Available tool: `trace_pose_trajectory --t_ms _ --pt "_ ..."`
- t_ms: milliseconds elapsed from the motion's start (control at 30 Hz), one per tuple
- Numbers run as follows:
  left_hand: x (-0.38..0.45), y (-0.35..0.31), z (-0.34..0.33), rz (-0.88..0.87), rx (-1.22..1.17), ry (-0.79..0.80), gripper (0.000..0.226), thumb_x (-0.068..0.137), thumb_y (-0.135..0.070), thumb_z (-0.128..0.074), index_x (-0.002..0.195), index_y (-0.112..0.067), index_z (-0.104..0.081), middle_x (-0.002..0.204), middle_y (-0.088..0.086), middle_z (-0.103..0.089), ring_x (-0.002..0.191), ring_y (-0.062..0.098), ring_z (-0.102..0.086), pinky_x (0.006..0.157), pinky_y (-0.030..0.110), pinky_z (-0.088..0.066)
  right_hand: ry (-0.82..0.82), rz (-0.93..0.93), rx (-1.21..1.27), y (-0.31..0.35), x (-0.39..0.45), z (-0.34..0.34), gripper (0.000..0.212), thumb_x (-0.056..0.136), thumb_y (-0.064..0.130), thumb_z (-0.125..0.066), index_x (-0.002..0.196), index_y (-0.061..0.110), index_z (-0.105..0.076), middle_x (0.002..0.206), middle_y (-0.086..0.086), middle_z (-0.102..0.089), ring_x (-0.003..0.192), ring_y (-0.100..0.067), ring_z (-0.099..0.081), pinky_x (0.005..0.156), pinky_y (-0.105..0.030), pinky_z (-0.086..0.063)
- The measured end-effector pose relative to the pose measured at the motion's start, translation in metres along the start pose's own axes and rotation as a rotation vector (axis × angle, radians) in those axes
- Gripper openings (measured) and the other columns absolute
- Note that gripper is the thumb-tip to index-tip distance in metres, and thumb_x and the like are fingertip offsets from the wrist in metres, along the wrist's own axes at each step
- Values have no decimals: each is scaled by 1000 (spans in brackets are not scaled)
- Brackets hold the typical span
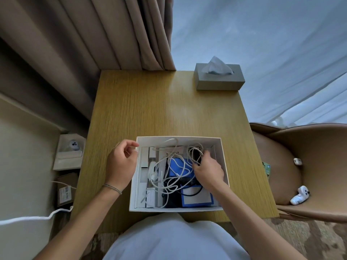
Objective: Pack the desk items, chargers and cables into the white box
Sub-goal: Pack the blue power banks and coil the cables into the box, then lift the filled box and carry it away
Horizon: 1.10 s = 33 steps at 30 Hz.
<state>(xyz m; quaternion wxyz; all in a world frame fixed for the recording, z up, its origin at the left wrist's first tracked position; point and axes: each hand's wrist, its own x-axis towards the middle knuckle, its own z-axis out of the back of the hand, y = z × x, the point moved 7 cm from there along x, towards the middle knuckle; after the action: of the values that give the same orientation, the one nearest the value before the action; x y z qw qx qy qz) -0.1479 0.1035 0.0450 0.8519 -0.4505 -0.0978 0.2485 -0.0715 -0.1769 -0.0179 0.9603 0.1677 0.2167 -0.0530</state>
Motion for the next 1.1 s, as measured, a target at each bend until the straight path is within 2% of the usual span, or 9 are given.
trace_pose_trajectory --t_ms 67,200,433,533,633,733,833,967,1100 --pt "-2 6 0 -15 36 -9 20 91 -5 -58 99 -23 -64 83 2 -61 71 18 -58 57 33 -50 10 14 -18 -1 -2 -4 51 96 38 -59 136 16 -36 103 -8 -65 85 -32 -64 72 -41 -53" --pt "-8 16 2 -19 64 -34 28 90 -5 -61 107 -26 -57 76 0 -56 67 18 -56 54 33 -49 30 107 -55 -2 -5 1 82 98 43 -54 159 19 -4 151 -14 -45 114 -37 -64 85 -44 -53" --pt "-19 40 -2 51 50 18 29 92 -9 -62 110 -29 -52 72 -1 -57 61 15 -56 48 24 -43 -76 256 -17 1 -28 36 87 101 34 -52 161 15 8 146 -7 -50 121 -21 -55 96 -32 -47" --pt "-26 42 -5 53 76 34 26 94 -15 -62 110 -31 -50 72 -2 -57 57 14 -55 43 23 -41 -98 368 104 4 -40 50 80 102 35 -53 162 21 -2 153 0 -45 135 -15 -45 104 -24 -36" --pt "-31 41 -7 38 116 51 16 95 -21 -61 106 -29 -52 70 -1 -57 55 18 -56 42 26 -41 -233 442 251 -2 -46 69 52 101 29 -56 151 21 -43 137 7 -58 125 -8 -53 106 -29 -45" --pt "-30 45 -9 14 253 109 19 96 -28 -58 78 -23 -55 55 -3 -52 44 20 -48 42 27 -36 -338 364 334 -24 -38 81 6 98 24 -62 98 22 -67 85 11 -66 75 -1 -61 68 -27 -56" --pt "-27 53 -14 54 399 209 48 98 -37 -55 56 -15 -51 43 -6 -37 38 12 -33 43 23 -27 -369 276 218 -50 -25 77 31 95 30 -65 68 22 -53 55 8 -53 47 -6 -45 43 -25 -39" --pt "-29 53 -28 139 624 319 50 100 -41 -48 57 -15 -44 49 -3 -33 42 12 -30 45 23 -25 -218 158 1 -73 -10 54 42 93 45 -63 63 21 -46 53 5 -49 46 -10 -38 45 -26 -33" --pt "-30 53 -28 213 640 300 49 103 -33 -46 57 -16 -39 52 -3 -30 44 12 -28 46 24 -24 23 260 -112 -76 -2 36 44 94 61 -55 65 28 -46 52 9 -46 44 -5 -38 44 -19 -31"
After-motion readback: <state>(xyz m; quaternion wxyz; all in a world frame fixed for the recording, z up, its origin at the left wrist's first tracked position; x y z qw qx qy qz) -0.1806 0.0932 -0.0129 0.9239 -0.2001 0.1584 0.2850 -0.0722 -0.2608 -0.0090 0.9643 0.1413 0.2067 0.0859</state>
